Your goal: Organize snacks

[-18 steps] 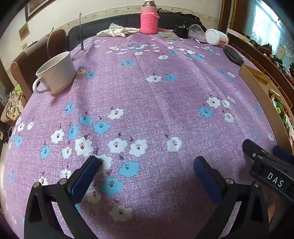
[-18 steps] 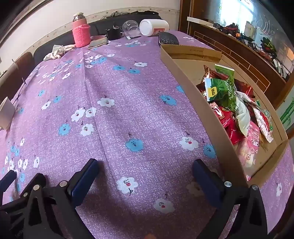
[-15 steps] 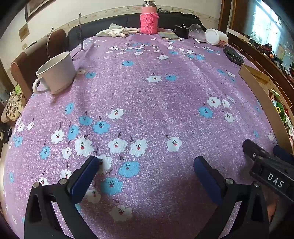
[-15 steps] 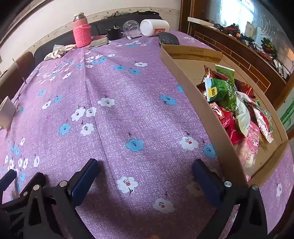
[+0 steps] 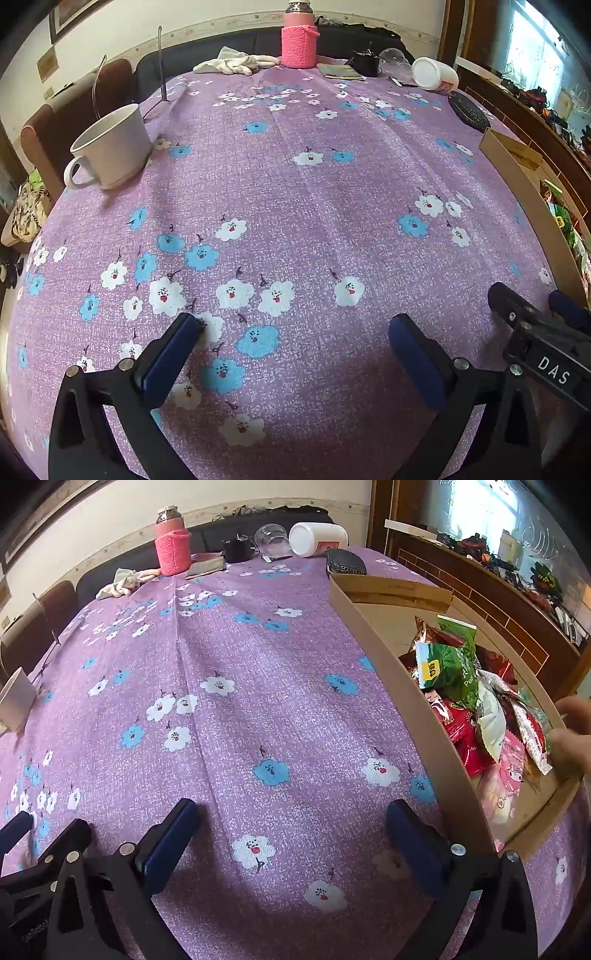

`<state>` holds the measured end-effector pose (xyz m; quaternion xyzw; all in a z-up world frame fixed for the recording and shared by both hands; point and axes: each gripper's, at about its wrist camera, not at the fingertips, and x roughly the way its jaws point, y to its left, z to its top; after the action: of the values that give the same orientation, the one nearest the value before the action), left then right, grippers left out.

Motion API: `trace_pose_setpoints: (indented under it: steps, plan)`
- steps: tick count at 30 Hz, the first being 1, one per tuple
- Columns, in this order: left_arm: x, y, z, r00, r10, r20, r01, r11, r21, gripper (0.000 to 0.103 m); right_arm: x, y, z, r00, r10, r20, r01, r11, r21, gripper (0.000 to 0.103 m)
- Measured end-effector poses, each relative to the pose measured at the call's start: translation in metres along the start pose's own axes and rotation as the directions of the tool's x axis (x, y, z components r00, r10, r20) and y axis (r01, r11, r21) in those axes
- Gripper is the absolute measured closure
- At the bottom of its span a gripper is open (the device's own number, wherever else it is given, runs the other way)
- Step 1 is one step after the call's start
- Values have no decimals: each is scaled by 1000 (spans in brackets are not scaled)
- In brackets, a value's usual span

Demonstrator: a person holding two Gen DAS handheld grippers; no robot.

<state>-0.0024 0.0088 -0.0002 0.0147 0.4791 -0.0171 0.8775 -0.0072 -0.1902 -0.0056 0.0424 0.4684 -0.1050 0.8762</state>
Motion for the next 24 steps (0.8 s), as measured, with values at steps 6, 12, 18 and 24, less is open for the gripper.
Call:
trace_pose_setpoints:
  steps: [6,12,18,24]
  plan:
    - [0,0,0,1000,0,0,0,1000,0,0,1,1,0,1000,-1,1,1,1000,-1,1]
    - [-1,0,0,1000,-1,0,1,1000,0,0,1,1,-1,1000,-1,1,1,1000,0,1]
    - [0,0,0,1000,-1,0,1,1000,0,0,1,1,-1,1000,-1,1,1,1000,-1,1]
    - [0,0,0,1000,-1,0,1,1000,0,0,1,1,-1,1000,0,1,0,1000,-1,1]
